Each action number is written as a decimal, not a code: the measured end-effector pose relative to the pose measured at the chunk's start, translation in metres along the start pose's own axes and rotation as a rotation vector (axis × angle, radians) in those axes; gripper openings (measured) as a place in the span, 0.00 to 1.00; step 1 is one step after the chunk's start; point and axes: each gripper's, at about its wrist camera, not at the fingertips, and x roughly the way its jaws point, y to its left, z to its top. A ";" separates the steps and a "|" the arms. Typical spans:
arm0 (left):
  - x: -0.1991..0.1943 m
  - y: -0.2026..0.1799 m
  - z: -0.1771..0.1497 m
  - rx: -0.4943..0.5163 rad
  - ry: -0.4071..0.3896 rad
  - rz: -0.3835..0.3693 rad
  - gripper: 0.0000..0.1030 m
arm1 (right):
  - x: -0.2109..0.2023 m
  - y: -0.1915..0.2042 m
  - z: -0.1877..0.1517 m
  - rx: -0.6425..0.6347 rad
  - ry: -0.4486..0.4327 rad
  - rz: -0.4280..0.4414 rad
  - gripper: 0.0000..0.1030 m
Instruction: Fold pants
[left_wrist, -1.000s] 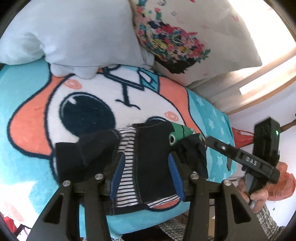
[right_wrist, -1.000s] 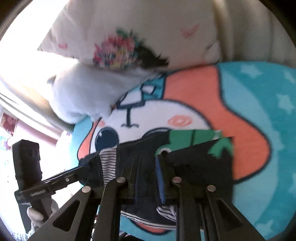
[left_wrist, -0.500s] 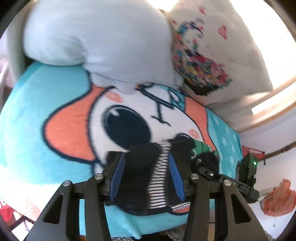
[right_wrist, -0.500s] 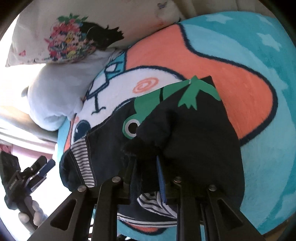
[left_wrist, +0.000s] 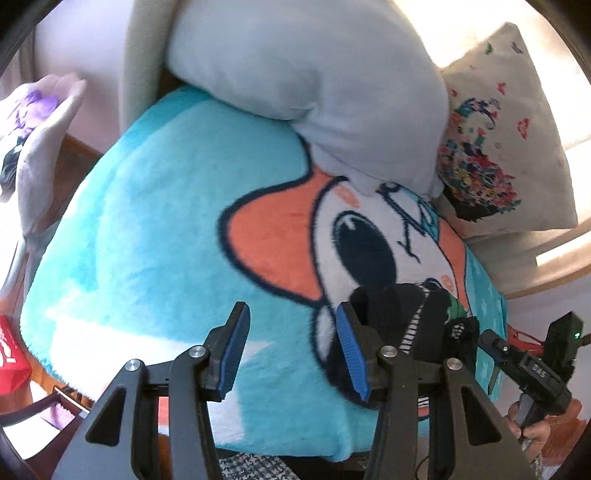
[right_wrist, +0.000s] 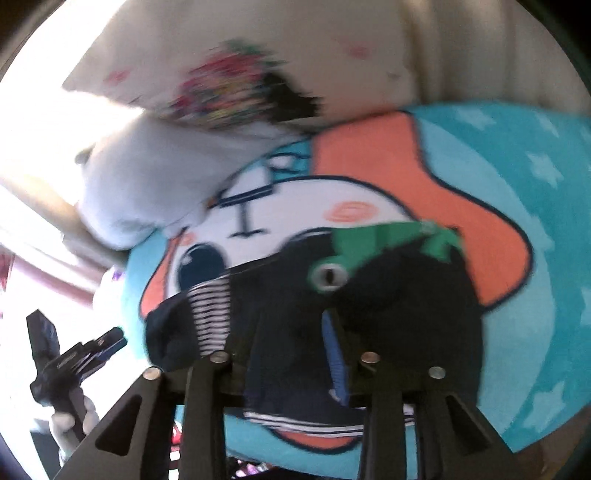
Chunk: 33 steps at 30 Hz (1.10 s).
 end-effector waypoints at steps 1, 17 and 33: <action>-0.001 0.005 -0.001 -0.007 0.000 0.003 0.46 | 0.007 0.016 0.000 -0.043 0.023 0.018 0.41; -0.006 0.042 -0.030 -0.072 0.015 0.004 0.46 | 0.157 0.167 -0.003 -0.268 0.300 -0.116 0.69; 0.016 0.023 -0.034 -0.029 0.077 -0.077 0.47 | 0.160 0.176 -0.028 -0.472 0.259 -0.256 0.21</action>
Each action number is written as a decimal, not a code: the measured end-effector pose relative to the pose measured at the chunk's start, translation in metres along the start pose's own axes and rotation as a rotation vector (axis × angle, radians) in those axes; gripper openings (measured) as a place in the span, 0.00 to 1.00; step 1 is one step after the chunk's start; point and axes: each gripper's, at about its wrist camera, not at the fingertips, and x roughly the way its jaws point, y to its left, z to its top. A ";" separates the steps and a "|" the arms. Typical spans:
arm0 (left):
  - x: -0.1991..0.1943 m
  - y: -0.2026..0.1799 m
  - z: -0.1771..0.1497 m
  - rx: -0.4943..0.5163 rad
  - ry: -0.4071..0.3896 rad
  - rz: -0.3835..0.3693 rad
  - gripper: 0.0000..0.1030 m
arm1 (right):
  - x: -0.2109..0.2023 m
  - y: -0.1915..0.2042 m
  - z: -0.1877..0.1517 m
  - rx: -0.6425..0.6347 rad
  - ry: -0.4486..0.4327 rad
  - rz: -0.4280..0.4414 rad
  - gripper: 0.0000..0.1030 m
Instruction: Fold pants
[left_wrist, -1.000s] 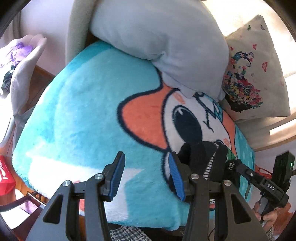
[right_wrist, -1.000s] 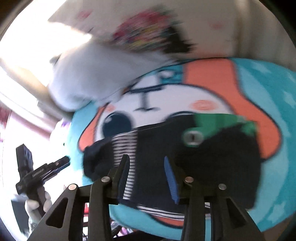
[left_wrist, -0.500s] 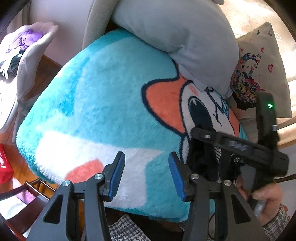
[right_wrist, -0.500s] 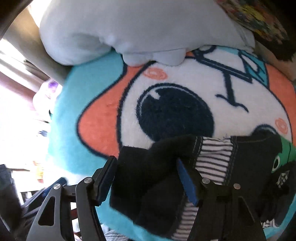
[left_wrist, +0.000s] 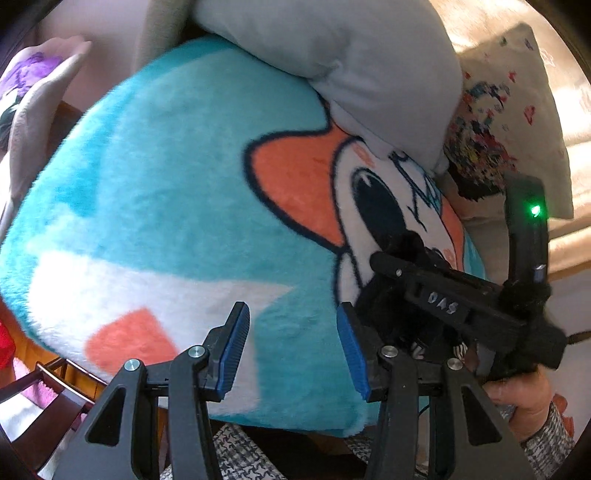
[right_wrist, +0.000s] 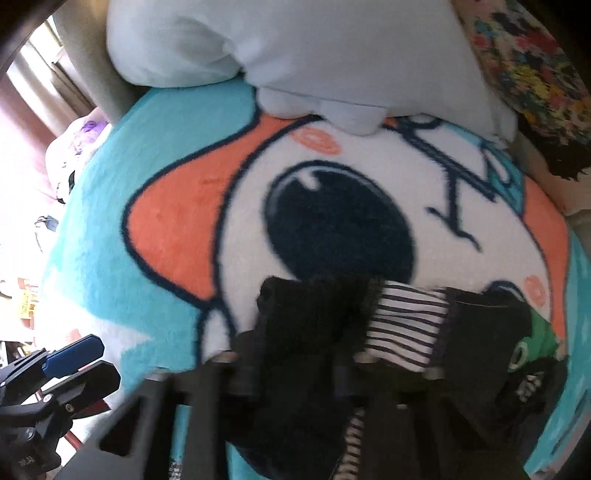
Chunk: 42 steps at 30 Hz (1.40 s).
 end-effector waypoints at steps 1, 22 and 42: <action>0.004 -0.006 -0.001 0.016 0.008 -0.010 0.47 | -0.005 -0.010 -0.003 0.022 -0.003 0.033 0.19; 0.033 -0.130 -0.023 0.357 0.063 -0.106 0.14 | -0.073 -0.081 -0.019 0.224 -0.127 0.341 0.19; 0.107 -0.288 -0.075 0.550 0.205 -0.098 0.15 | -0.099 -0.262 -0.097 0.548 -0.265 0.432 0.32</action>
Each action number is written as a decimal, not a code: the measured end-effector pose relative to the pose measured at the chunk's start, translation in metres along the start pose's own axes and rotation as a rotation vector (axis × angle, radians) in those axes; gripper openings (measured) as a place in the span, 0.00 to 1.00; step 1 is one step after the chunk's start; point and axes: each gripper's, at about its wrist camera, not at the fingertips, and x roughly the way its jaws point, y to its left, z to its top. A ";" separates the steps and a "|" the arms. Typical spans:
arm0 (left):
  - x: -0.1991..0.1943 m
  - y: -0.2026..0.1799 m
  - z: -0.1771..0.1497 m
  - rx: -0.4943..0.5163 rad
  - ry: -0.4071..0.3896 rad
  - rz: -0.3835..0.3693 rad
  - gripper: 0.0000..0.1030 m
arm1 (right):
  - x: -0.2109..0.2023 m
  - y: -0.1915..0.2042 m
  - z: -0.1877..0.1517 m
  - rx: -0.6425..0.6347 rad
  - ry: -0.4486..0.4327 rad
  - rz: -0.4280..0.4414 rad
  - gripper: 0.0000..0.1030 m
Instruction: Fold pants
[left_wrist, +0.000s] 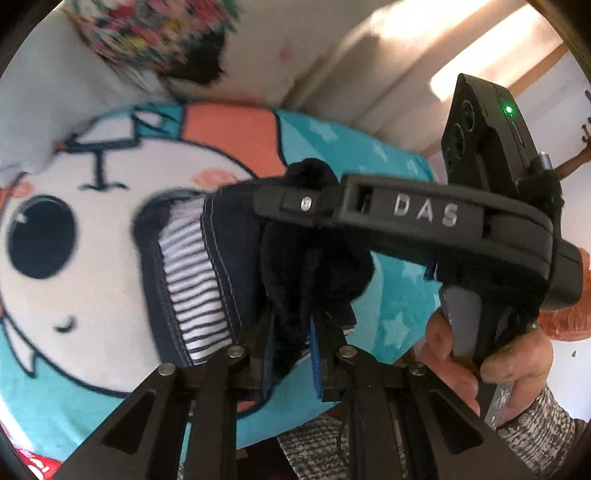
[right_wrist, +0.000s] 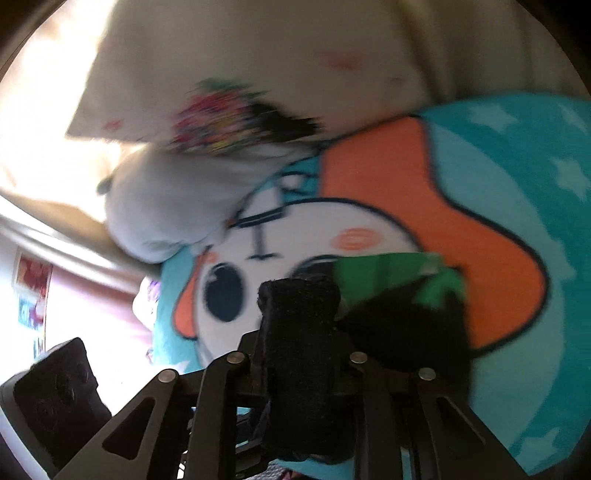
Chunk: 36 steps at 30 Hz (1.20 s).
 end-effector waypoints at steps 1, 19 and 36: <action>0.005 -0.003 0.000 -0.001 0.015 0.002 0.16 | -0.002 -0.013 0.001 0.023 -0.003 -0.018 0.42; -0.024 0.055 -0.011 -0.275 -0.059 0.026 0.42 | -0.048 -0.021 -0.002 -0.117 -0.109 -0.082 0.46; 0.015 0.038 -0.002 -0.191 0.007 0.086 0.42 | -0.034 -0.083 -0.039 0.000 0.034 -0.123 0.11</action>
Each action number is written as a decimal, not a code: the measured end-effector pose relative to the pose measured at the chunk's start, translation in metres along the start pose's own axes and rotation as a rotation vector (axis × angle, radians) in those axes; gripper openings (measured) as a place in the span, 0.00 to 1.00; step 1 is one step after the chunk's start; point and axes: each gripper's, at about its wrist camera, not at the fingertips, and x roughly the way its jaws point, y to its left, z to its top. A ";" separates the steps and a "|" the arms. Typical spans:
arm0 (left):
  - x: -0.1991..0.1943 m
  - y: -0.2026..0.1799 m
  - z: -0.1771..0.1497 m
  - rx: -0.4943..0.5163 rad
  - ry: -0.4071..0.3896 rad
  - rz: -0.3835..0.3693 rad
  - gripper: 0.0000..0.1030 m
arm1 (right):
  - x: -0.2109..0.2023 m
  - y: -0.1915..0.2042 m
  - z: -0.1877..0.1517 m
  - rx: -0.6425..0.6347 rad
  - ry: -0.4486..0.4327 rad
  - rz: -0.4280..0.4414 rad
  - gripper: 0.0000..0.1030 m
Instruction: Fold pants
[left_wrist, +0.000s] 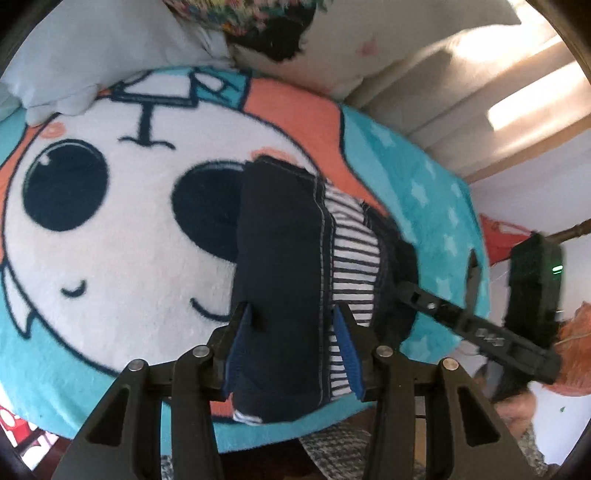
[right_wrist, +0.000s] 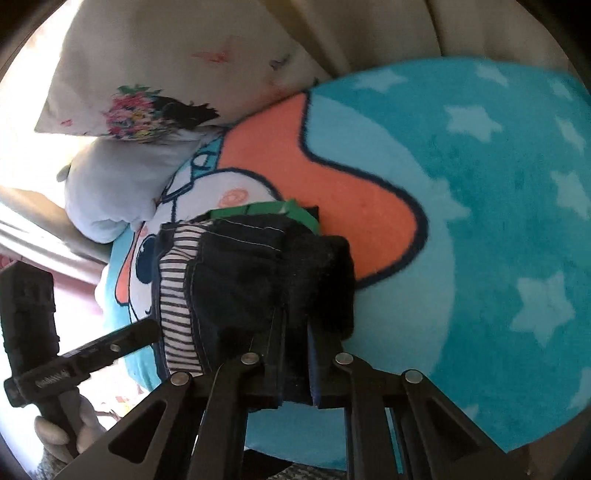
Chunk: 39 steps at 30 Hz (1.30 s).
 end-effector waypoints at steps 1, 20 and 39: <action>0.006 0.001 -0.001 -0.001 0.014 0.012 0.42 | 0.001 0.000 0.000 0.007 -0.001 0.007 0.12; -0.028 0.018 -0.009 -0.062 -0.075 0.063 0.45 | -0.021 0.064 -0.001 -0.222 -0.135 0.017 0.19; -0.056 0.006 -0.012 0.118 -0.252 0.359 0.45 | -0.042 0.017 -0.004 -0.017 -0.173 -0.073 0.49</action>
